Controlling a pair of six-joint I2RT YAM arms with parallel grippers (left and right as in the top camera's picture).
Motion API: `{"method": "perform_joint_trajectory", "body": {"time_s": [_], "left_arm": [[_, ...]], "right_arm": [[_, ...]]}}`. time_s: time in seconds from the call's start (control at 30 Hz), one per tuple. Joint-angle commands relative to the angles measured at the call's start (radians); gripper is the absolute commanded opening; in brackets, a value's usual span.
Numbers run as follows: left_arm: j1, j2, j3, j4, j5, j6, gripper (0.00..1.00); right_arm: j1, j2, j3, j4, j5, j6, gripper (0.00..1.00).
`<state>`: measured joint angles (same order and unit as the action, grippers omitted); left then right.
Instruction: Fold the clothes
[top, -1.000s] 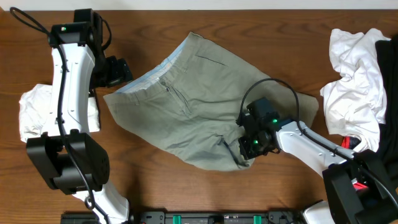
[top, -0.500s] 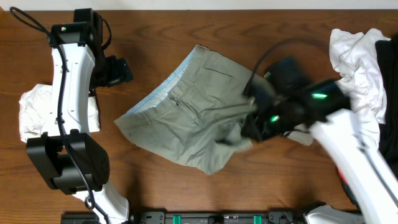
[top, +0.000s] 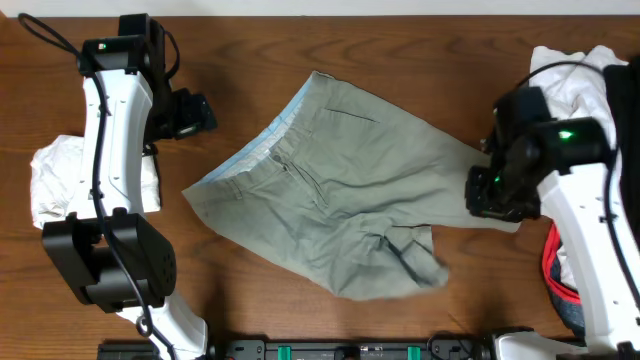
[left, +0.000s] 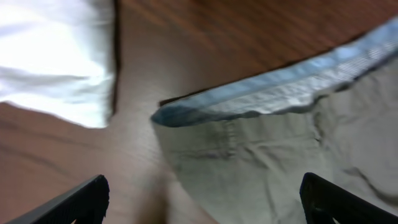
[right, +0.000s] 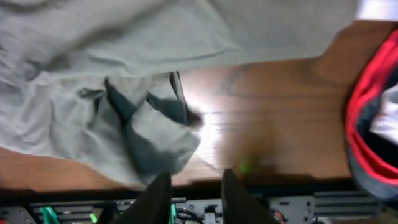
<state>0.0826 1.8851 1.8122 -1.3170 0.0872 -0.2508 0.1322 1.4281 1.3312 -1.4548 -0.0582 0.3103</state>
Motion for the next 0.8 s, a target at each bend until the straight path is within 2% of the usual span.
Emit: {"method": "perform_joint_trajectory", "body": {"time_s": [0.0,0.07,0.13,0.17,0.23,0.53,0.77], "left_arm": [[-0.019,0.006,-0.004,0.018,0.134,0.086,0.99],[-0.049,0.006,-0.004,0.034,0.152,0.115,1.0],[-0.086,0.006,-0.004,0.047,0.152,0.14,1.0],[-0.101,0.006,-0.004,0.051,0.152,0.147,0.99],[-0.137,0.006,-0.004,0.06,0.152,0.161,0.97],[-0.296,0.006,-0.028,0.129,0.152,0.226,0.7],[-0.364,0.006,-0.115,0.189,0.152,0.254,0.67]], "right_arm": [[-0.01,-0.006,-0.076,0.081,-0.024,-0.018,0.26],[-0.016,-0.003,-0.132,0.164,-0.039,-0.016,0.17],[-0.017,0.009,-0.183,0.26,-0.069,-0.039,0.03],[-0.016,0.015,-0.203,0.304,-0.076,-0.06,0.01],[-0.013,0.035,-0.243,0.389,-0.079,-0.095,0.01],[-0.014,0.223,-0.298,0.62,-0.073,-0.116,0.01],[-0.014,0.346,-0.298,0.747,-0.07,-0.117,0.01]]}}
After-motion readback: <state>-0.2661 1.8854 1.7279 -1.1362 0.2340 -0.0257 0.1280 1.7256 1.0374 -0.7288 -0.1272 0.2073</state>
